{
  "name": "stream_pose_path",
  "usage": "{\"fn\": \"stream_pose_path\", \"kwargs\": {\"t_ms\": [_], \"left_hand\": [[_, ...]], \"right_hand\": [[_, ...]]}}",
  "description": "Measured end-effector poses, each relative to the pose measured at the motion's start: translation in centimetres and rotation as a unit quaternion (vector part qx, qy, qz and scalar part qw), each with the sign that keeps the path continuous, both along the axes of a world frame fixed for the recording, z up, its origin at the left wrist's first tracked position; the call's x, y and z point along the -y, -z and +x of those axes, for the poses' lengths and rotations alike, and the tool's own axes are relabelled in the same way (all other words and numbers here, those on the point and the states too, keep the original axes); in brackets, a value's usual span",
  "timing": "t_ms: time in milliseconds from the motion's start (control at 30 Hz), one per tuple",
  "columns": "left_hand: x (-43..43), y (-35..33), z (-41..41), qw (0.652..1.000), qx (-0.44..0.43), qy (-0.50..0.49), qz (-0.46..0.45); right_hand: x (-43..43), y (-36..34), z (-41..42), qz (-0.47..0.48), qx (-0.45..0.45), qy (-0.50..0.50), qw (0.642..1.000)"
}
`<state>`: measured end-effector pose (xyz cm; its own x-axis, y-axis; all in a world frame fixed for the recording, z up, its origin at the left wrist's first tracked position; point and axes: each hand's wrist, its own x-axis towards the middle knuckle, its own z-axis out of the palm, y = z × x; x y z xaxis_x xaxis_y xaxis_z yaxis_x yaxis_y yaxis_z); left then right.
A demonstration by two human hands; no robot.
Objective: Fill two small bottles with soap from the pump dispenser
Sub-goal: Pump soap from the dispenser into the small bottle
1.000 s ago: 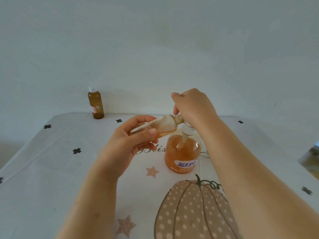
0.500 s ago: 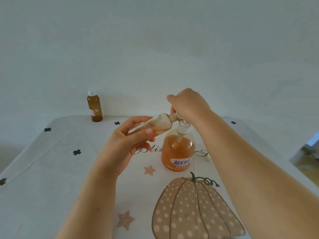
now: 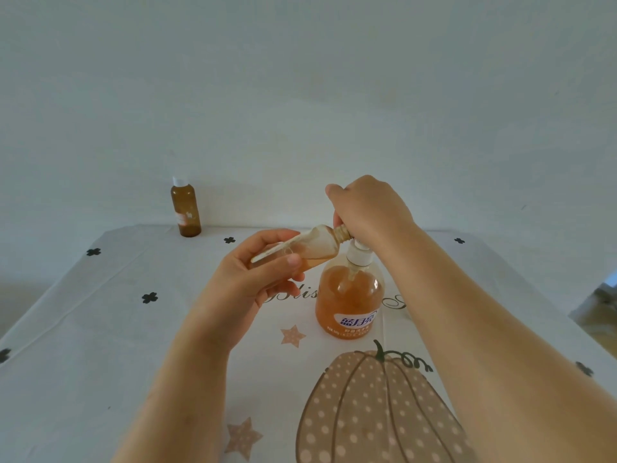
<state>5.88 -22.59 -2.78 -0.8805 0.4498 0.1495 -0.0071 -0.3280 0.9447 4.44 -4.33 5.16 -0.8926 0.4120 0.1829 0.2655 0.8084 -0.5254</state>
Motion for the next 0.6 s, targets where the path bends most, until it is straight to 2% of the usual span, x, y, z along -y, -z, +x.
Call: {"fn": "stream_pose_path", "kwargs": {"t_ms": [600], "left_hand": [[-0.08, 0.28, -0.23, 0.999, 0.021, 0.020, 0.021]], "right_hand": [[-0.05, 0.20, 0.00, -0.039, 0.006, 0.002, 0.999]]}}
